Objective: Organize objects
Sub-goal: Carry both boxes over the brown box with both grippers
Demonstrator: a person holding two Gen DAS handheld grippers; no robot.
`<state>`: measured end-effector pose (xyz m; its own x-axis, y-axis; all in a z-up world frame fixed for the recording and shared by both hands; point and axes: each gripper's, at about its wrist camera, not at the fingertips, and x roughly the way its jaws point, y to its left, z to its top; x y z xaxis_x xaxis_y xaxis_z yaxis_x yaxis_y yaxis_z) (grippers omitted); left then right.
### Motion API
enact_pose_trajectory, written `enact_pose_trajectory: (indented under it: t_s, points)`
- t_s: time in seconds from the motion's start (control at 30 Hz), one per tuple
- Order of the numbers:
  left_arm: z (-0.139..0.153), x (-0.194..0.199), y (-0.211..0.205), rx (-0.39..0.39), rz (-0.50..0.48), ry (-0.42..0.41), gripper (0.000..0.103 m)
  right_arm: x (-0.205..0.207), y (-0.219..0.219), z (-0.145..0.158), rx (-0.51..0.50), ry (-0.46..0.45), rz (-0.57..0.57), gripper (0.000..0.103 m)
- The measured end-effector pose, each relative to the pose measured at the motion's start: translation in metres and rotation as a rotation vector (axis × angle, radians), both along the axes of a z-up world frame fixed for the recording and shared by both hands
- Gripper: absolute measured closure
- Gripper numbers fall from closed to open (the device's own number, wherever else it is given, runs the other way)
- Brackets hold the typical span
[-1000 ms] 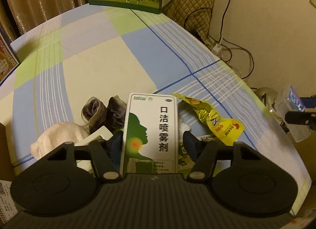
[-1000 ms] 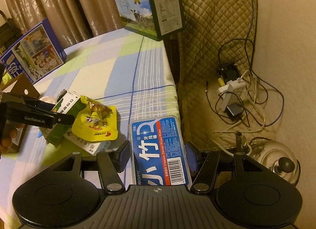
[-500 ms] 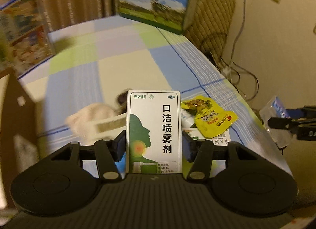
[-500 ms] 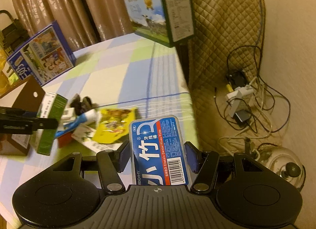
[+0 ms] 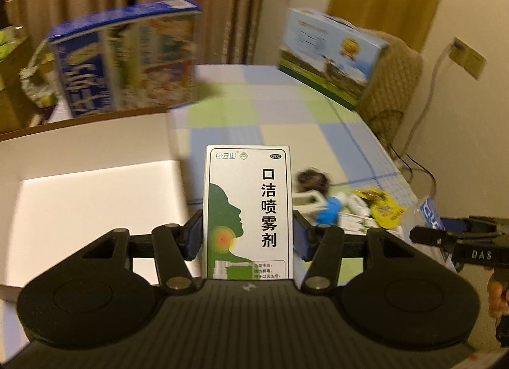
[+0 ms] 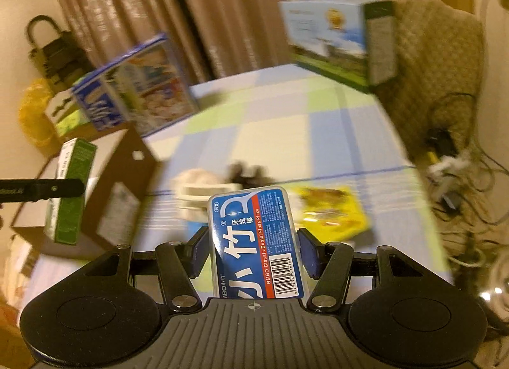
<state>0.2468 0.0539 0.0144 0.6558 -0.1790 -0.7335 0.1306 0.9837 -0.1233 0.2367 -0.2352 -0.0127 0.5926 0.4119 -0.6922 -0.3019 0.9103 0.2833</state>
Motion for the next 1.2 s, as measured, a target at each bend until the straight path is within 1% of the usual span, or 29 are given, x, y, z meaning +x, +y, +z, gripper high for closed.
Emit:
enact_pose_trajectory:
  t_s: [0.3,0.5,0.67,0.8,0.87,1.03,1.2]
  points:
    - [0.015,-0.01,0.102,0.018,0.127,-0.023,0.052,-0.001,0.124,0.014,0.07,-0.018,0.169,0.048]
    - [0.014,-0.012,0.159,0.027,0.203,-0.019,0.052,0.002,0.201,0.022,0.092,-0.043,0.277,0.048]
    - [0.008,-0.001,0.195,0.035,0.262,-0.001,0.052,0.012,0.253,0.021,0.085,-0.053,0.324,0.048]
    - [-0.002,0.012,0.216,0.04,0.297,0.026,0.052,0.023,0.286,0.017,0.055,-0.064,0.338,0.048]
    - [-0.008,0.018,0.223,0.051,0.309,0.047,0.052,0.031,0.301,0.012,0.031,-0.052,0.334,0.048]
    - [-0.028,0.034,0.232,0.056,0.306,0.109,0.052,0.043,0.322,0.0,-0.021,-0.024,0.323,0.048]
    - [-0.055,0.047,0.238,0.06,0.296,0.186,0.052,0.053,0.334,-0.017,-0.059,0.014,0.318,0.048]
